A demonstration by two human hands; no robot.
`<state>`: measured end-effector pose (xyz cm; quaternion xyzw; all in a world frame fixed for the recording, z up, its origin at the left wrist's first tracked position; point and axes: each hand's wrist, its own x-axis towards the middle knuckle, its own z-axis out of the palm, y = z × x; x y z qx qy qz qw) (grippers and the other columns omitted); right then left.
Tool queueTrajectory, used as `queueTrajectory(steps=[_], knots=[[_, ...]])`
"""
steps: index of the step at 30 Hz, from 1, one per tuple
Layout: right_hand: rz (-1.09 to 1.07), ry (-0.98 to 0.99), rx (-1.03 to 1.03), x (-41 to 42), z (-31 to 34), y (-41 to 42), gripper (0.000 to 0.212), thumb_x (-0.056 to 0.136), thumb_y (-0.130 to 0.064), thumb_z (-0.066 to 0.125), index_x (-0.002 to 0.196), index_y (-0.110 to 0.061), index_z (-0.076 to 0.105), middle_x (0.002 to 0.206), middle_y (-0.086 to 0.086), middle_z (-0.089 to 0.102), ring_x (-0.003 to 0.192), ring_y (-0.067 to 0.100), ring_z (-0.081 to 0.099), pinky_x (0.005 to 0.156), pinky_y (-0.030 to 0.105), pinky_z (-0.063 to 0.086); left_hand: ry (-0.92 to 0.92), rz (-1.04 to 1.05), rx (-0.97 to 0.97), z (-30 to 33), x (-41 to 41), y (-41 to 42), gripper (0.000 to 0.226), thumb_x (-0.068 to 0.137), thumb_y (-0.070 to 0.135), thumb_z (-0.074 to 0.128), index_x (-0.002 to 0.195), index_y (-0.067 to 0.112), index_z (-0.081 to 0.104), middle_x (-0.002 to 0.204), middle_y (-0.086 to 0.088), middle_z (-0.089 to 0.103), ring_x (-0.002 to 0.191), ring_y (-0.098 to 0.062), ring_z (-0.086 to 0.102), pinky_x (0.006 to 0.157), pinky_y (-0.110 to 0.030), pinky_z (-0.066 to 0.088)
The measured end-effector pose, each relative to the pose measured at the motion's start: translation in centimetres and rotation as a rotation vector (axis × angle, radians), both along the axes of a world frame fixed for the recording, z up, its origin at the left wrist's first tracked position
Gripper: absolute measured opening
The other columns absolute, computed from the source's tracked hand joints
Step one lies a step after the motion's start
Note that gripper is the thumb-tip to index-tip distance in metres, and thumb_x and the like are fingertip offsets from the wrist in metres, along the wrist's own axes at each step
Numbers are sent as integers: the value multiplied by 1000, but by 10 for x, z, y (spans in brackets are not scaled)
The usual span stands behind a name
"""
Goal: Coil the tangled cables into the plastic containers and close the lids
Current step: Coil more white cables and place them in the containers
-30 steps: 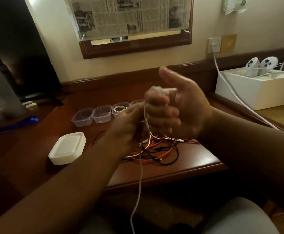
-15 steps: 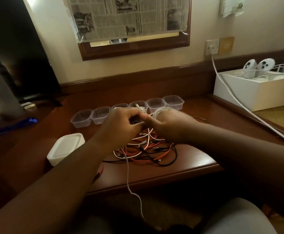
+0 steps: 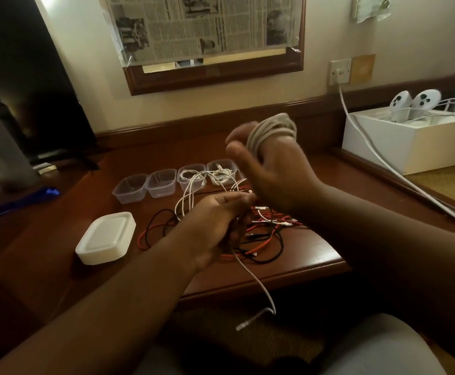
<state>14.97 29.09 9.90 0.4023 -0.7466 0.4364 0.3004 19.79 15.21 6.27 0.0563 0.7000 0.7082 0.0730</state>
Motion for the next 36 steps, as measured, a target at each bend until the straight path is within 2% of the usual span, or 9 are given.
queueTrajectory(steps=[4, 7, 11, 15, 21, 26, 29, 31, 36], knots=[[-301, 206, 478, -11, -20, 2, 61, 101, -54, 33, 51, -20, 45, 48, -10, 35, 47, 2, 35, 58, 17, 27, 233, 104, -507, 17, 0, -14, 25, 96, 3, 55, 84, 21, 68, 47, 5, 54, 40, -7, 42, 44, -24, 34], [-199, -134, 495, -3, -27, -4, 71, 97, -65, 24, 53, -16, 50, 54, -1, 50, 54, 9, 47, 66, 36, 46, 336, 112, -686, 27, -1, -24, 25, 91, 2, 63, 87, 26, 71, 68, -1, 73, 50, -13, 62, 52, -26, 52], [148, -915, 467, 6, -10, 3, 85, 92, -74, 20, 68, -5, 65, 48, 10, 54, 41, 21, 49, 50, 32, 42, 389, 106, -557, 33, 2, -29, 14, 72, 23, 82, 81, 21, 71, 67, 3, 70, 52, -5, 60, 46, -17, 46], [892, -1325, 175, 0, -3, 15, 76, 87, -70, 33, 67, -2, 62, 35, 0, 38, 29, 14, 40, 42, 21, 30, 244, 16, -138, 30, -2, -31, 25, 63, 33, 85, 72, 18, 68, 64, -6, 58, 43, -7, 45, 39, -14, 32], [1439, -1354, -295, 3, -3, 9, 80, 96, -65, 28, 98, 6, 66, 42, 1, 35, 42, 16, 54, 49, 27, 39, -15, 29, 275, 20, -4, -14, 41, 72, 39, 69, 104, 15, 61, 67, 5, 48, 43, -3, 35, 42, -15, 23], [1557, -1349, -514, 16, -5, 0, 87, 97, -64, 27, 144, 9, 31, 53, 4, 50, 53, 17, 58, 59, 29, 47, -25, 92, 370, 18, -1, -3, 51, 76, 39, 68, 113, 5, 65, 73, -2, 49, 49, -5, 39, 47, -19, 28], [1493, -1312, -462, 21, -2, -1, 92, 94, -66, 31, 148, 8, 26, 54, 2, 47, 55, 16, 58, 61, 28, 49, 54, 168, 378, 17, -3, -4, 59, 82, 32, 69, 123, -8, 55, 68, -5, 52, 48, -9, 42, 43, -20, 36], [1411, -1258, -486, 25, 2, 0, 94, 92, -68, 32, 149, 6, 29, 58, 2, 47, 58, 15, 56, 63, 29, 48, 54, 179, 349, 15, -2, -3, 30, 82, 25, 66, 106, 6, 65, 56, 2, 54, 41, -5, 43, 39, -17, 34], [837, -870, -554, 21, 11, 0, 75, 93, -61, 32, 141, -4, 42, 71, 3, 51, 67, 17, 53, 65, 31, 44, 46, 135, 213, 9, 5, -1, 11, 87, 22, 64, 91, 16, 72, 68, -1, 60, 44, -7, 42, 39, -17, 29]])
